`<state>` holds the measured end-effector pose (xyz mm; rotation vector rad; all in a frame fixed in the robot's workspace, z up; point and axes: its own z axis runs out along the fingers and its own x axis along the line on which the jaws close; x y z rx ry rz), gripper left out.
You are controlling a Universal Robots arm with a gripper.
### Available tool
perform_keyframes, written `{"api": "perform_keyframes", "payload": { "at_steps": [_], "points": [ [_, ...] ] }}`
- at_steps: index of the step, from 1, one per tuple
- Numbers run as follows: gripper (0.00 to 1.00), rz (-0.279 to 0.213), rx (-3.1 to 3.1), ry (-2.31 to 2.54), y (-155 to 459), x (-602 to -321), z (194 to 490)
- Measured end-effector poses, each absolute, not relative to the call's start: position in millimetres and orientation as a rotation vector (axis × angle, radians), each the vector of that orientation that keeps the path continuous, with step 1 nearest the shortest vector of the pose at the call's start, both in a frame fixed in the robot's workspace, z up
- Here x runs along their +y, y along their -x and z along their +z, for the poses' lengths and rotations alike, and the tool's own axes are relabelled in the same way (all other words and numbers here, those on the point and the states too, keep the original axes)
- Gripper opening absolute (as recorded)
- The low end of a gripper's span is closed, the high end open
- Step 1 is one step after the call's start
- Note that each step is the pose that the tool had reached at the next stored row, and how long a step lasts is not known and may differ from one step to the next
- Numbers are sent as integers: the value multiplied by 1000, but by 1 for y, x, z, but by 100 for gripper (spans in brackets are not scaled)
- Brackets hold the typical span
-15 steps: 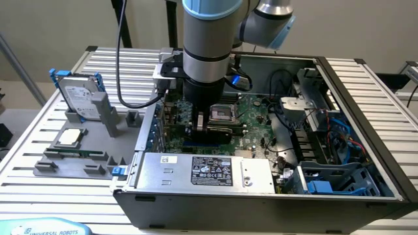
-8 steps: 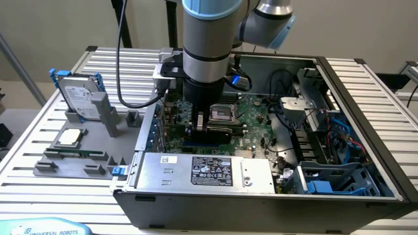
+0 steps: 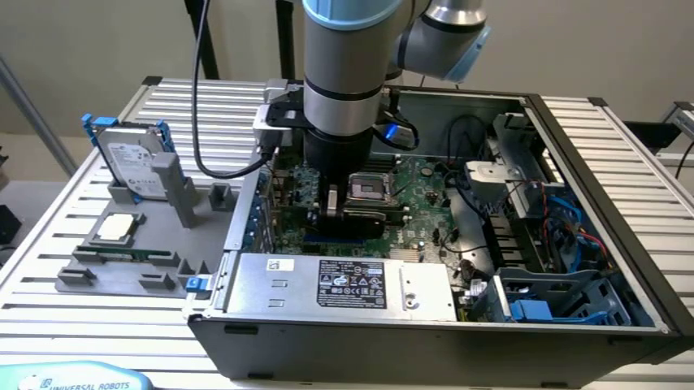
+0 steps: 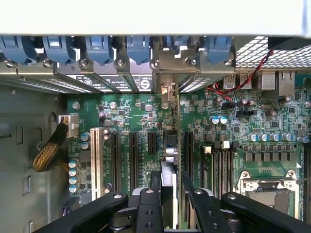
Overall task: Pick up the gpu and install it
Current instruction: 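Insert the gpu into the slot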
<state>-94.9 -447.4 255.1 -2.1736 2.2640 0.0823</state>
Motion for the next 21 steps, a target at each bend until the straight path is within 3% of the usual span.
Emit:
{"api": "perform_keyframes", "payload": {
  "at_steps": [21],
  "points": [
    [27, 77, 2267, 2176, 95, -447, 251]
  ]
}}
